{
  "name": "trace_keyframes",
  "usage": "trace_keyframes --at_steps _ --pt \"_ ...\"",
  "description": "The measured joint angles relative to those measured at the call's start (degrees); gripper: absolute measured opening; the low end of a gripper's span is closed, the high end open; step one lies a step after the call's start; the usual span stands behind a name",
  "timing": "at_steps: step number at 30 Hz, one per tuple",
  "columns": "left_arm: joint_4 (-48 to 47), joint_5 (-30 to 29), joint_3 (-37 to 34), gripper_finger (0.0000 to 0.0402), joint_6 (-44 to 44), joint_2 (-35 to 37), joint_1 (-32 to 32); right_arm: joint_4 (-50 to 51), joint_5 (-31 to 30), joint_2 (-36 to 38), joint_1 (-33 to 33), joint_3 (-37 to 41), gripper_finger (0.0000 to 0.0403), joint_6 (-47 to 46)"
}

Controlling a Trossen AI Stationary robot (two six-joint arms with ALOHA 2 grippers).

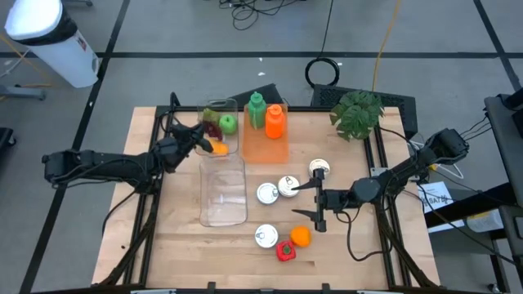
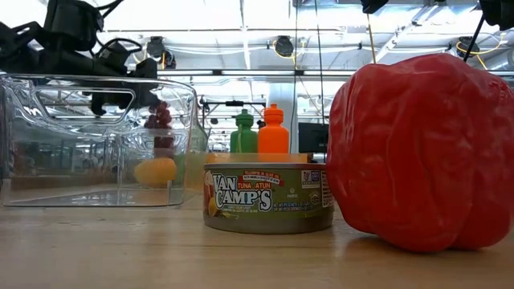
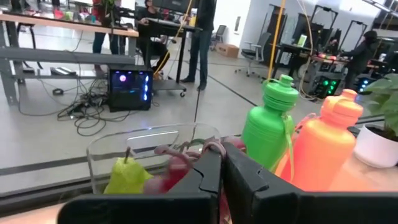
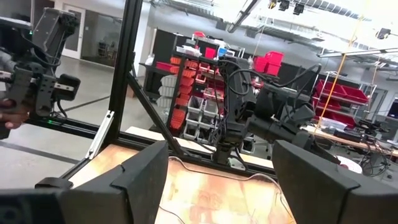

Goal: Pick & Place Food Item
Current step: Put the red grapes into the top transparent bin

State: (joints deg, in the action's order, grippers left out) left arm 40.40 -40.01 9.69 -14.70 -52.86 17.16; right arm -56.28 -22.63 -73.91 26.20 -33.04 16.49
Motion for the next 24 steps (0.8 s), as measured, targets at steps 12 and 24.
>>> trace_keyframes --at_steps 12,24 --pt "-0.07 4.05 -0.06 0.0023 -1.74 0.00 0.49 1.76 -0.02 0.00 0.00 0.00 0.0268 0.02" --pt "-3.17 3.64 -0.06 0.0135 -6.25 0.00 0.49 1.78 0.17 0.00 -0.02 0.00 0.0267 -1.40"
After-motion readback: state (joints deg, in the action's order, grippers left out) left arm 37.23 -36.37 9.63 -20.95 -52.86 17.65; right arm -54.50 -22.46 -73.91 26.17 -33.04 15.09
